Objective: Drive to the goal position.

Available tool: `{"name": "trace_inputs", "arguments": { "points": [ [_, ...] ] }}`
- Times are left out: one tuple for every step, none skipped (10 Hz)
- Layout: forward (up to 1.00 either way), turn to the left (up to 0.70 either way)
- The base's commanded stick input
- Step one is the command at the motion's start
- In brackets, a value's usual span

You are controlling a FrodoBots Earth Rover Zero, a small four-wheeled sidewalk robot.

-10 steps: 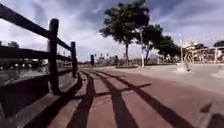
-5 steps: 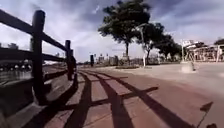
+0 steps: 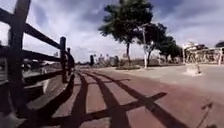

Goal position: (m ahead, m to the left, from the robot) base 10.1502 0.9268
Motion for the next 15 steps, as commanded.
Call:
{"name": "trace_inputs", "arguments": {
  "points": [
    [0.85, -0.04],
    [0.85, -0.04],
    [0.85, -0.04],
    [0.85, 0.03],
    [0.85, 0.18],
    [0.85, 0.30],
    [0.85, 0.30],
    [0.85, 0.29],
    [0.85, 0.23],
    [0.85, 0.18],
    [0.85, 0.13],
    [0.85, 0.07],
    [0.85, 0.02],
    [0.85, -0.04],
    [0.85, -0.04]
  ]
}}
